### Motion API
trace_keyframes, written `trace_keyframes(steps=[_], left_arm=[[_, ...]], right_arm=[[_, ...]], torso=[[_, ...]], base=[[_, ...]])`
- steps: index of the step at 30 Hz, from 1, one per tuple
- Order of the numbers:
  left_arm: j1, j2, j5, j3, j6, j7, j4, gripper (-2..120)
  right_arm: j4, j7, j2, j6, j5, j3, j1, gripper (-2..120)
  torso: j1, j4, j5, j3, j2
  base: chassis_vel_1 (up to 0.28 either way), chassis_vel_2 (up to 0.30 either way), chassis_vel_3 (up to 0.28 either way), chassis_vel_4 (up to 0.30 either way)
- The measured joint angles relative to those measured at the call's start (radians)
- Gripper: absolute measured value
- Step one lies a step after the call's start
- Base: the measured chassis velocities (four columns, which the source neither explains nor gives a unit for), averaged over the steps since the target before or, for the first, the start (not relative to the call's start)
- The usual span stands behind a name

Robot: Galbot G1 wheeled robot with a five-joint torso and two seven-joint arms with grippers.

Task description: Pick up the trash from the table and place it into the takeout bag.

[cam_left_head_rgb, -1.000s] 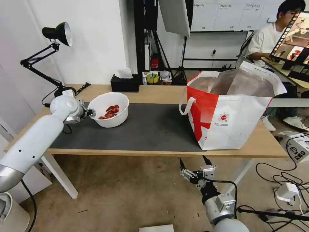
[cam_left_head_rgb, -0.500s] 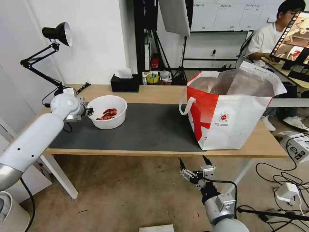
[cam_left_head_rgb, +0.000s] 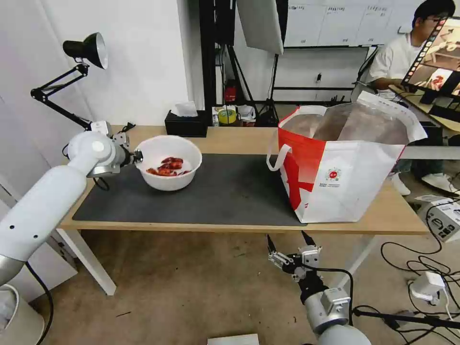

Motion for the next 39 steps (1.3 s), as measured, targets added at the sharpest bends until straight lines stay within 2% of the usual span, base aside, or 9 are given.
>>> trace_keyframes(steps=[6,8,12,14,15,18,22,29,39], left_arm=[[-0.066,0.006,-0.023,0.032,-0.008,0.003,-0.067,0],[-0.076,0.006,-0.025,0.037,-0.008,0.003,-0.070,0],[-0.172,-0.031,-0.031,0.078,-0.009,0.003,-0.071,0],[-0.239,-0.087,-0.040,0.105,-0.009,-0.004,-0.060,0],[-0.239,-0.087,-0.040,0.105,-0.009,-0.004,-0.060,0],[-0.296,-0.149,-0.054,0.126,-0.009,-0.019,-0.039,0],[-0.327,-0.181,-0.056,0.135,-0.009,-0.024,-0.016,0],[-0.394,-0.290,-0.061,0.150,-0.010,-0.050,0.037,0],[-0.462,-0.373,-0.061,0.168,-0.015,-0.056,0.097,0]], right_arm=[[0.000,0.000,0.000,0.000,0.000,0.000,0.000,100],[0.000,0.000,0.000,0.000,0.000,0.000,0.000,100],[0.000,0.000,0.000,0.000,0.000,0.000,0.000,100],[0.000,0.000,0.000,0.000,0.000,0.000,0.000,100],[0.000,0.000,0.000,0.000,0.000,0.000,0.000,100],[0.000,0.000,0.000,0.000,0.000,0.000,0.000,100],[0.000,0.000,0.000,0.000,0.000,0.000,0.000,100],[0.000,0.000,0.000,0.000,0.000,0.000,0.000,100],[0.000,0.000,0.000,0.000,0.000,0.000,0.000,100]], torso=[[0.000,-0.0001,0.0001,0.000,0.000],[0.000,-0.0001,0.0001,0.000,0.000],[0.000,-0.0001,0.0001,0.000,0.000],[0.000,-0.0002,0.0002,0.000,0.000],[0.000,-0.0002,0.0002,0.000,0.000],[0.000,-0.0003,0.0002,0.000,0.000],[0.000,-0.0002,0.0002,0.000,0.000],[0.000,-0.0003,0.0002,0.000,0.000],[0.000,-0.0002,0.0000,0.000,0.000]], base=[[0.000,0.000,0.000,0.000],[0.000,0.000,0.000,0.000],[0.000,0.000,0.000,0.000],[0.000,0.000,0.000,0.000],[0.000,0.000,0.000,0.000],[0.000,0.000,0.000,0.000],[0.000,0.000,0.000,0.000],[0.000,0.000,0.000,0.000],[0.000,0.000,0.000,0.000]])
